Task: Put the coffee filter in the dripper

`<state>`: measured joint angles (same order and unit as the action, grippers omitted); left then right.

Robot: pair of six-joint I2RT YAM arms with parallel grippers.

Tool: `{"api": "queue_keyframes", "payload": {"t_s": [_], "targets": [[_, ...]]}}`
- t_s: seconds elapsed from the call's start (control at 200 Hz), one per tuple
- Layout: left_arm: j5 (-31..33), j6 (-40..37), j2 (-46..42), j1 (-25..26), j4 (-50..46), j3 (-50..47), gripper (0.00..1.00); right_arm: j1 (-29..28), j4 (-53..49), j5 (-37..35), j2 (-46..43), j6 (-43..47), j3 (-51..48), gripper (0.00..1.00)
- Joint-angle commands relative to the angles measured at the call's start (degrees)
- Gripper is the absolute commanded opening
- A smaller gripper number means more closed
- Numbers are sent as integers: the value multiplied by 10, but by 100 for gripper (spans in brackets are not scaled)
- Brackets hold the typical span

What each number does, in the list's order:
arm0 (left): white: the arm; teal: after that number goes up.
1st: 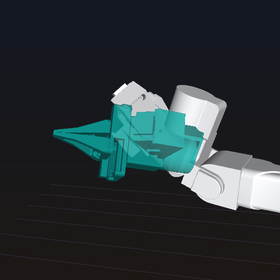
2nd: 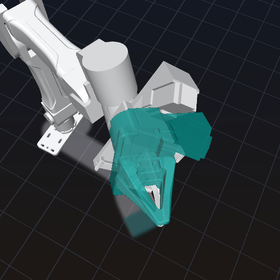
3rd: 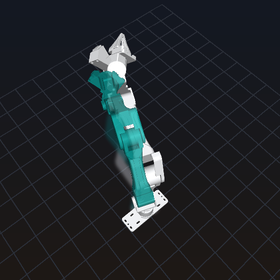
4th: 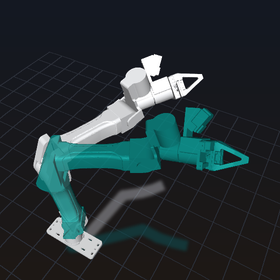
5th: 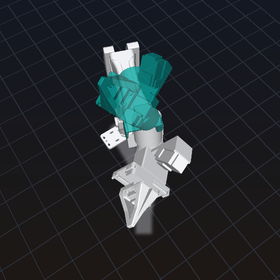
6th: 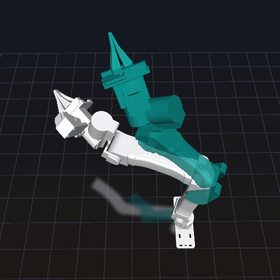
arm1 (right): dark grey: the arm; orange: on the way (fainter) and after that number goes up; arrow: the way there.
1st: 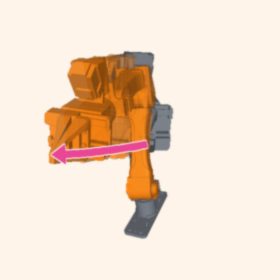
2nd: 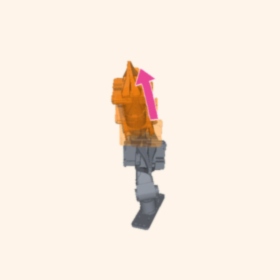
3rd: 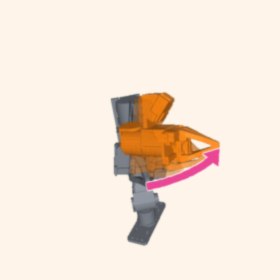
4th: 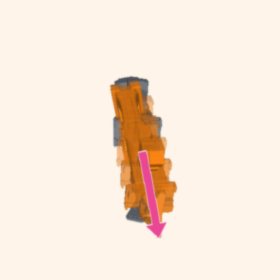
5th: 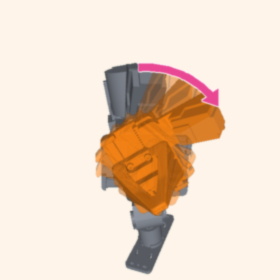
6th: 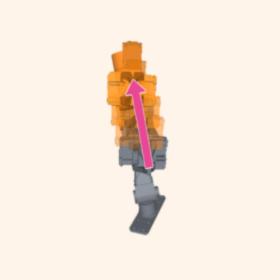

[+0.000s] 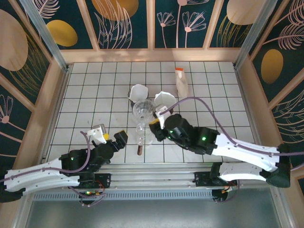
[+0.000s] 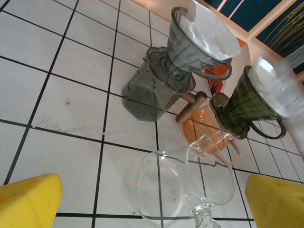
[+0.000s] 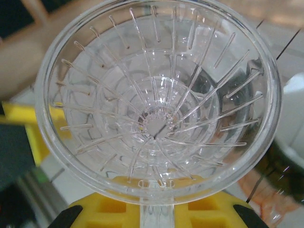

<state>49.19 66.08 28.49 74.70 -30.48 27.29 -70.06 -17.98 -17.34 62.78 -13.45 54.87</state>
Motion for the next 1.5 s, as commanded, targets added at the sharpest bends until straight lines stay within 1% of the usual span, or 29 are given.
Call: {"api": "queue_keyframes", "payload": {"t_s": [0.0,0.07,0.36,0.72,1.136,1.266,1.341,1.446,1.496], "targets": [[21,-1,-11,3,-22,13,99,-13,-33,26,19,-21,22,5],[22,1,-16,3,-25,11,99,-16,-32,26,30,-27,18,5],[20,7,-22,3,-28,6,98,-19,-31,-10,66,-31,16,5],[17,12,-25,3,-28,0,99,1,-33,11,99,-29,20,4],[20,15,-29,3,-28,-6,99,5,-46,9,96,-40,6,5],[19,15,-28,3,-29,-7,99,4,-43,10,96,-43,2,12],[19,16,-29,3,-30,-7,98,5,-41,10,96,-45,2,20],[20,17,-30,3,-31,-7,98,4,-34,13,96,-46,-2,28],[20,18,-31,2,-31,-8,99,4,-31,17,96,-47,-4,35]]}}
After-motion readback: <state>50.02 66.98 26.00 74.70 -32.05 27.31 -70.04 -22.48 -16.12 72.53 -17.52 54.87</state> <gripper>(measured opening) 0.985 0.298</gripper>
